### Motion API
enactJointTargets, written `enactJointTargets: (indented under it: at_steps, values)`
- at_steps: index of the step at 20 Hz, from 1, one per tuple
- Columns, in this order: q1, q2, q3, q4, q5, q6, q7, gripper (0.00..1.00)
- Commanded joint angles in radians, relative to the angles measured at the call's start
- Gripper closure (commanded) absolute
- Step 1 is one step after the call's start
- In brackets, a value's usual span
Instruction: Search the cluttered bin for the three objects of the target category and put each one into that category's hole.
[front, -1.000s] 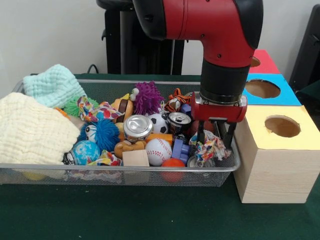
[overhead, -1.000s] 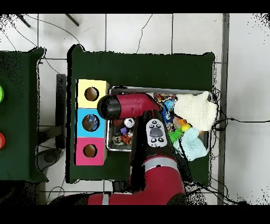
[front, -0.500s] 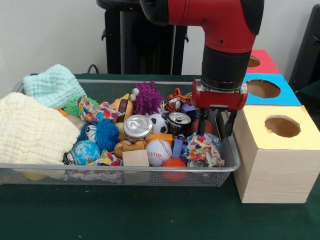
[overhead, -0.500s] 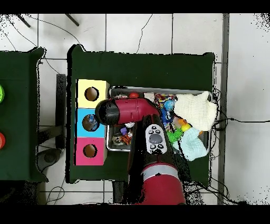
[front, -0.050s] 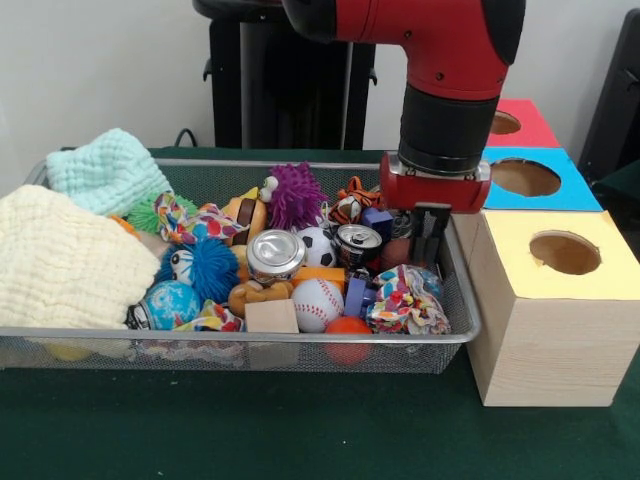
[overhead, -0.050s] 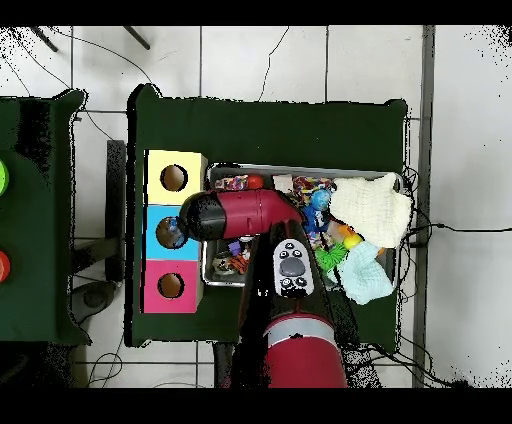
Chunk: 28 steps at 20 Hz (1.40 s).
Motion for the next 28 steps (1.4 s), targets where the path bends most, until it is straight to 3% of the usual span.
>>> enactJointTargets:
  at_steps: [1, 8, 9, 15, 28]
  values:
    - [0.031, -0.028, -0.027, 0.077, 0.041, -0.023, 0.213, 1.0]
    - [0.054, -0.008, -0.053, 0.063, 0.041, -0.039, 0.194, 1.0]
    - [0.059, -0.009, -0.062, 0.065, 0.043, -0.067, 0.199, 0.0]
    - [0.09, 0.009, -0.093, 0.058, 0.07, -0.061, 0.243, 0.0]
    - [0.051, 0.043, -0.077, 0.076, 0.041, -0.093, 0.159, 0.0]
